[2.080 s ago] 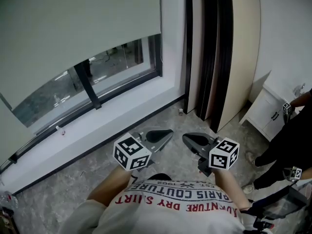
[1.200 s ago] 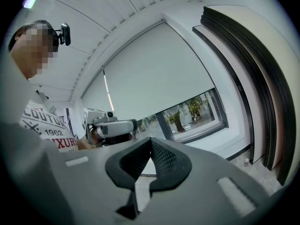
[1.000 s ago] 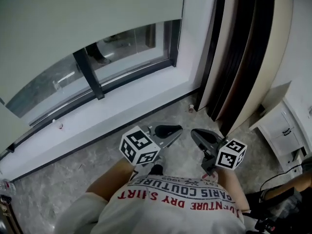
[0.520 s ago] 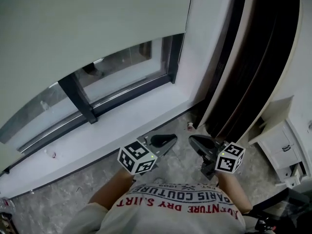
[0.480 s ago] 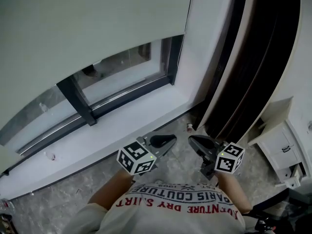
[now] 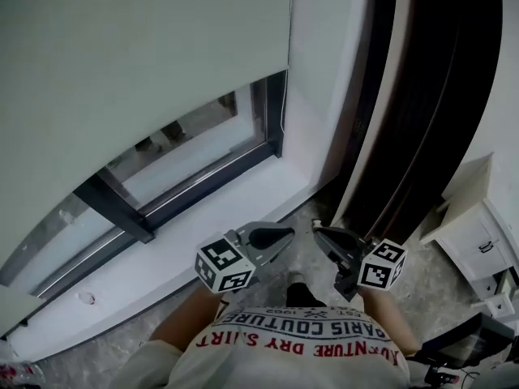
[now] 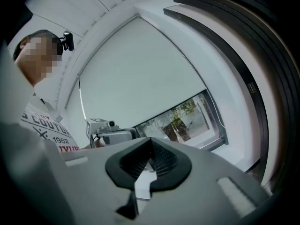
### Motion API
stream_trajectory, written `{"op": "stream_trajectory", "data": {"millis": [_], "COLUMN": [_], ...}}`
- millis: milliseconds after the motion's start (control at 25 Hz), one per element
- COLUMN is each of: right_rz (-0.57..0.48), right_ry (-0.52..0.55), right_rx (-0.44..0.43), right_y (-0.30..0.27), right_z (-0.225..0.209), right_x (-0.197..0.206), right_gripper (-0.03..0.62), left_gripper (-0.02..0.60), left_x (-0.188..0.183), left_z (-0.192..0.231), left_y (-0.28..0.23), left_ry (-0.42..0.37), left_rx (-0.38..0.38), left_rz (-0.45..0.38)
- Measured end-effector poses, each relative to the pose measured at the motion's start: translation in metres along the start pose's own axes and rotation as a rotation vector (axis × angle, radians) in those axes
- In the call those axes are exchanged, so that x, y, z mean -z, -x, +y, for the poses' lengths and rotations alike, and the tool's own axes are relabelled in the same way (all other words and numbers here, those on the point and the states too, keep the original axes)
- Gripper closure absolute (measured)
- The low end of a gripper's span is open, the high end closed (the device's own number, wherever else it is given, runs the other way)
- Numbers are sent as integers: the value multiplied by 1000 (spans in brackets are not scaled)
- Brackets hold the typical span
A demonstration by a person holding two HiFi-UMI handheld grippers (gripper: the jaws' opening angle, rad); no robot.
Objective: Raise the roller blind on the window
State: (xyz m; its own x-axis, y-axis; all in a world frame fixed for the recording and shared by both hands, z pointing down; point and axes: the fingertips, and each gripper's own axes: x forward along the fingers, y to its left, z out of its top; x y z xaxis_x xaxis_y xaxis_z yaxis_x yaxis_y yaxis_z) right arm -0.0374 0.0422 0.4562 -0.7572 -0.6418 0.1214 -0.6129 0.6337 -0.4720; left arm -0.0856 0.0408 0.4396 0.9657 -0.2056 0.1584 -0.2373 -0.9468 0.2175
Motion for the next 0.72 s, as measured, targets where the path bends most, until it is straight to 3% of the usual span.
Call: {"op": "stream_trajectory", "data": {"millis": [120,360,560,720], "right_rz": [-3,-6,-5,-12], "right_ry": [2,-2,25,38], "right_rx": [-11,-50,-86,-100], "right_y": [-7,-26,-29,-38], "right_z": [-40,-118,-166,-189], "right_x": [-18,-71,-109,-132], "right_gripper": [588,588,588,588], "left_gripper": [581,580,580,580], "left_x": [-16,-52,-87,-108], "left_z": [27,107,146,169], "left_y": [-30,-83,-123,-138], "left_ry": [-20,-19,-45,-8], "left_rx": [16,-93,-145,-130], "left_rz": [-20,-36,-97,-142]}}
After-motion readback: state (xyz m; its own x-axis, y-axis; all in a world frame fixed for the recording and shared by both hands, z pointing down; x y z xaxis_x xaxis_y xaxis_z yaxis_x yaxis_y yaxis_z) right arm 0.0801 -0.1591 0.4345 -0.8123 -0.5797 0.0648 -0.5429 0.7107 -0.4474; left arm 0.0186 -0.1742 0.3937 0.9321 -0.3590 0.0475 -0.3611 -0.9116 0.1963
